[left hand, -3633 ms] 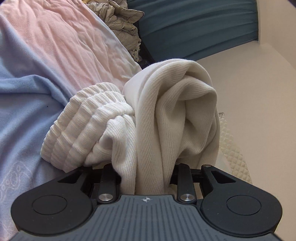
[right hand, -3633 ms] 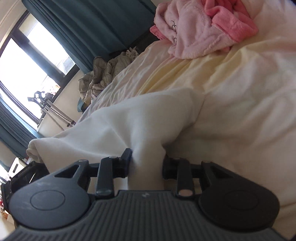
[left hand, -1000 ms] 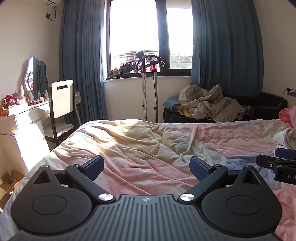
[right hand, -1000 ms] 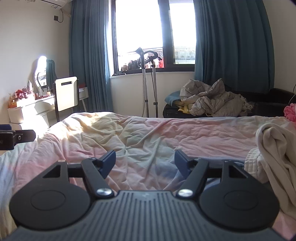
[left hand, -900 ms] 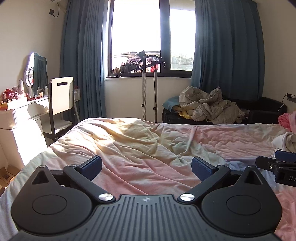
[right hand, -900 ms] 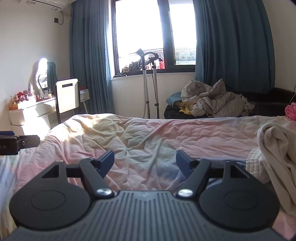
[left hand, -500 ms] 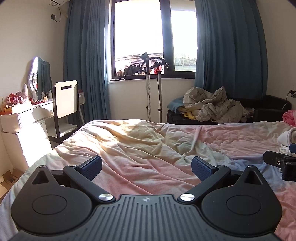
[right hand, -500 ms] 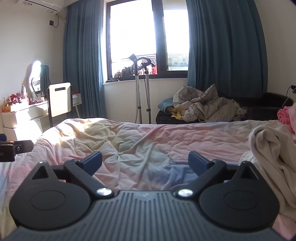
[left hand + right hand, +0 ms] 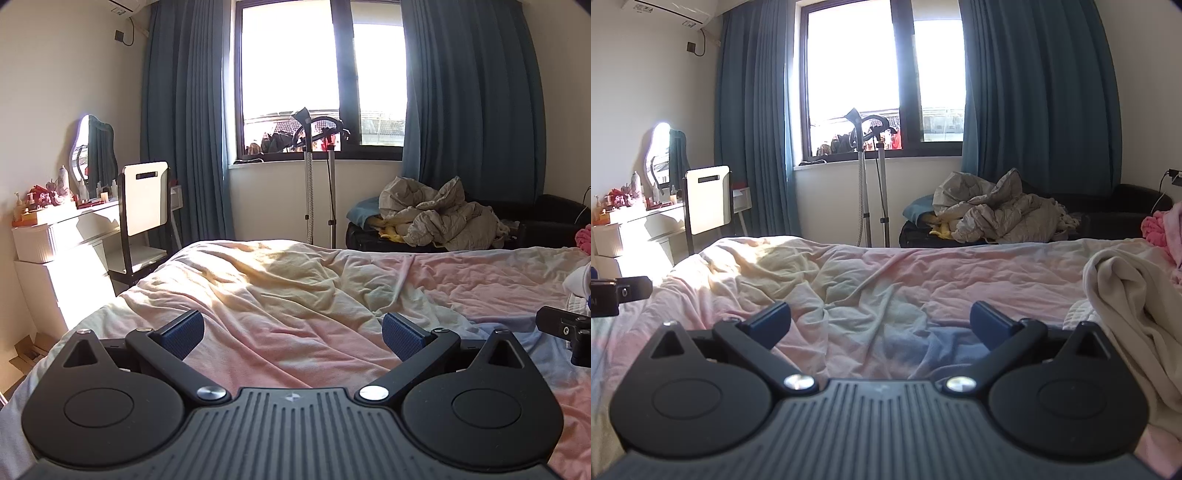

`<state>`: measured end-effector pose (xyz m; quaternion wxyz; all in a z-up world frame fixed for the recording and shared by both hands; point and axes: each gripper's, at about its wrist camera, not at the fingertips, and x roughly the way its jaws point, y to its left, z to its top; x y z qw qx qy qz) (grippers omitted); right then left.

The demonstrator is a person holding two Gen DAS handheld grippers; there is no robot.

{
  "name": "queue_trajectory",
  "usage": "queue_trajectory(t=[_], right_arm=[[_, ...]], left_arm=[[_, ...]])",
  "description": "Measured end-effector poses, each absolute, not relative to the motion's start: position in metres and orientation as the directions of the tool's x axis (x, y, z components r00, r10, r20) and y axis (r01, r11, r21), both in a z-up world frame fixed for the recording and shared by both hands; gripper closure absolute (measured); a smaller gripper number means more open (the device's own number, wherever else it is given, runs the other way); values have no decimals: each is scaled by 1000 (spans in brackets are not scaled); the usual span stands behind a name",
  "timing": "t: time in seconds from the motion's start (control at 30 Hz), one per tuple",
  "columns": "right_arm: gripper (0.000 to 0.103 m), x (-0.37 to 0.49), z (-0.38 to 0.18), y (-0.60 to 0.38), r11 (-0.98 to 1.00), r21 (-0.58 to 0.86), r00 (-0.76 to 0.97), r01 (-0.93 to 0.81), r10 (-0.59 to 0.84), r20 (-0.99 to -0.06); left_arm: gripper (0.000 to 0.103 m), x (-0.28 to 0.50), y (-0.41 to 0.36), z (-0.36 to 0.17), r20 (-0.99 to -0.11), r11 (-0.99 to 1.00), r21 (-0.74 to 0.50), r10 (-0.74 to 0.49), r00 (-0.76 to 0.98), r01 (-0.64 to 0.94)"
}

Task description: Fold clothes

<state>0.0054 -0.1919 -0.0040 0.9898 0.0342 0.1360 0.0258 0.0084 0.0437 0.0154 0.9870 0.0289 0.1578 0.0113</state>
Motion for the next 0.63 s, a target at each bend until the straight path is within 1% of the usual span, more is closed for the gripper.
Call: queue_trajectory(t=[0.63], right_arm=[[0, 9, -6, -194, 995, 89, 956, -35, 59, -287]], left_arm=[[0, 13, 44, 11, -347, 997, 72, 48, 937, -25]])
